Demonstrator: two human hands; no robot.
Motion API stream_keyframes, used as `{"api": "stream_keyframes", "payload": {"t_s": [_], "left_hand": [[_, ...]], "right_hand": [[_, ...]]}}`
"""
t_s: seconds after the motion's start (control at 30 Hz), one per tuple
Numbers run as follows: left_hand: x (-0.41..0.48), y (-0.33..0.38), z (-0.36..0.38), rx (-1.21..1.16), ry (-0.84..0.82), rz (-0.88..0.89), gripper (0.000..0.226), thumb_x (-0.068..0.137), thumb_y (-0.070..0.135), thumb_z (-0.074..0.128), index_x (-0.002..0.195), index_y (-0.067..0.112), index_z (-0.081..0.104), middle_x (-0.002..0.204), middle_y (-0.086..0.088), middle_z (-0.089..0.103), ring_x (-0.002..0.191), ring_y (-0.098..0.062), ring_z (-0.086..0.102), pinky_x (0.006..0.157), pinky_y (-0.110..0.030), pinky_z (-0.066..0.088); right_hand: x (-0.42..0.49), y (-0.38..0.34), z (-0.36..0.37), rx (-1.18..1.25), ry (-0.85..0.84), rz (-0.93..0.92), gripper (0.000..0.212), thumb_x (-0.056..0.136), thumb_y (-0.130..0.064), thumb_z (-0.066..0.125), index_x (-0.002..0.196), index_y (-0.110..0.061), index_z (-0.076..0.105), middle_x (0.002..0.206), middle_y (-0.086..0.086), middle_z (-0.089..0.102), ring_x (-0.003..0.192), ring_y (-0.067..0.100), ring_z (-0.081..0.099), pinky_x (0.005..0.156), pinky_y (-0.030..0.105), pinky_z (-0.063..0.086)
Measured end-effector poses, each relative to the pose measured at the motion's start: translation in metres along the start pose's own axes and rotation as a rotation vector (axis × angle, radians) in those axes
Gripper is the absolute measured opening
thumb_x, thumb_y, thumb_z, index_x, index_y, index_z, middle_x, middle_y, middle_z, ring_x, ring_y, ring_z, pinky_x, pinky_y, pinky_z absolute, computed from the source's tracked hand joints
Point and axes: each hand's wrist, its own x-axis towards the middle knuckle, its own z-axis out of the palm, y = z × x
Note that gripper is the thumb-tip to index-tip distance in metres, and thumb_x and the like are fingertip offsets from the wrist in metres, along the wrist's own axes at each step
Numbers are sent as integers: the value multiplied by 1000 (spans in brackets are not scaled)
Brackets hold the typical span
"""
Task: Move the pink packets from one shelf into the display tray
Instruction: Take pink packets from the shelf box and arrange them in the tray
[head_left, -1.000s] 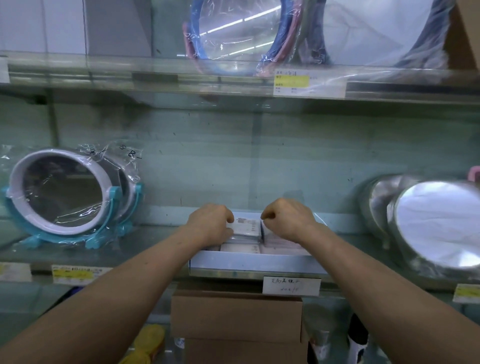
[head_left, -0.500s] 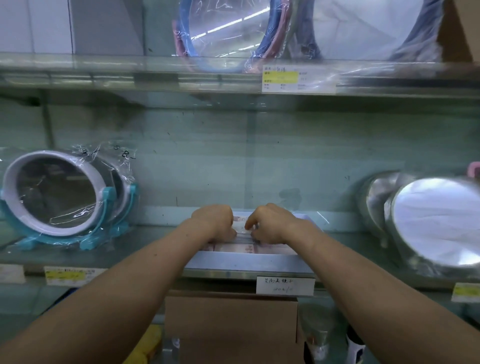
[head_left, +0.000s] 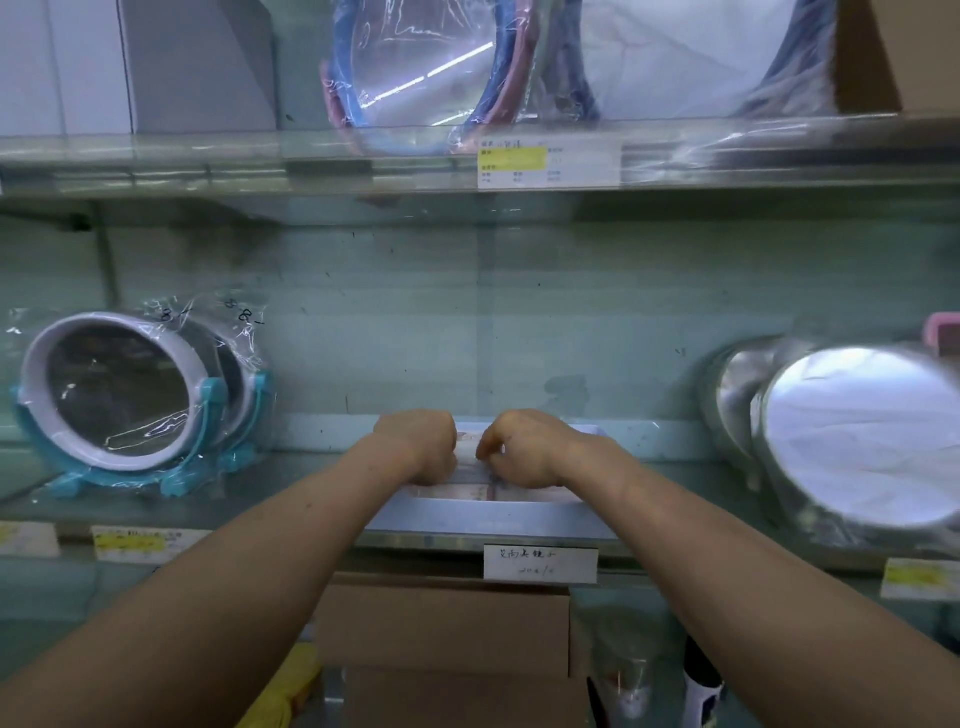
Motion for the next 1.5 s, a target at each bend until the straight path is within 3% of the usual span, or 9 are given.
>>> {"api": "stream_keyframes", "payload": {"t_s": [0.23, 0.37, 0.5, 0.63, 0.93, 1.03, 1.13, 1.37, 1.5], "left_hand": [[-21, -7, -10, 17, 124, -93, 33, 91, 34, 50, 118, 19, 62, 124, -1, 60, 111, -24, 56, 95, -37, 41], [-38, -24, -17, 17, 148, -175, 36, 88, 35, 53, 119, 18, 62, 125, -4, 59, 110, -26, 56, 94, -36, 44], [-58, -39, -24, 39, 112, -245, 47, 88, 39, 55, 132, 22, 52, 135, -6, 49, 122, -27, 49, 99, -39, 40], [-79, -55, -30, 58, 78, -303, 51, 88, 36, 56, 137, 24, 46, 138, -8, 45, 124, -28, 47, 100, -42, 38], [-114, -115, -39, 111, 66, -426, 55, 89, 38, 56, 140, 24, 41, 137, -10, 44, 124, -29, 46, 102, -47, 34], [-129, -144, -36, 108, 64, -444, 57, 88, 39, 56, 141, 24, 40, 135, -11, 44, 123, -30, 48, 101, -47, 37], [-145, -176, -34, 100, 71, -457, 55, 87, 35, 57, 139, 24, 43, 135, -8, 44, 124, -28, 47, 101, -45, 37], [-186, -262, -34, 94, 87, -488, 50, 89, 31, 55, 137, 24, 43, 133, -8, 44, 123, -27, 47, 102, -44, 33], [-211, -314, -34, 109, 73, -522, 51, 88, 29, 55, 138, 23, 42, 134, -9, 43, 122, -29, 47, 101, -43, 34]], "right_hand": [[-10, -1, -8, 12, 87, -12, 26, 87, -11, 47, 94, -11, 71, 97, 5, 70, 92, 28, 62, 79, 35, 53], [-9, -21, -4, 9, 122, -52, 22, 88, -11, 45, 67, -8, 50, 64, 6, 48, 70, 30, 46, 57, 29, 37], [-5, -45, 0, 52, 138, -145, 21, 86, -10, 45, 84, -6, 66, 83, 11, 64, 79, 32, 56, 62, 31, 45], [-3, -73, 2, 64, 129, -224, 19, 86, -10, 46, 83, -12, 64, 87, 11, 61, 85, 32, 53, 63, 28, 38], [7, -142, 6, 82, 162, -319, 34, 89, -15, 47, 57, -16, 37, 71, 10, 45, 76, 32, 41, 57, 28, 30], [12, -172, 11, 100, 155, -351, 19, 90, -17, 46, 77, -13, 60, 94, 16, 61, 89, 35, 54, 67, 28, 35], [16, -211, 15, 97, 166, -381, 16, 90, -17, 48, 91, -10, 62, 109, 17, 64, 102, 34, 58, 69, 28, 36], [25, -309, 23, 63, 153, -388, 25, 90, -15, 49, 68, -8, 40, 85, 13, 48, 84, 31, 48, 65, 29, 30], [32, -365, 31, 57, 154, -409, 18, 91, -16, 49, 74, -10, 45, 99, 18, 58, 86, 31, 50, 66, 29, 31]]}}
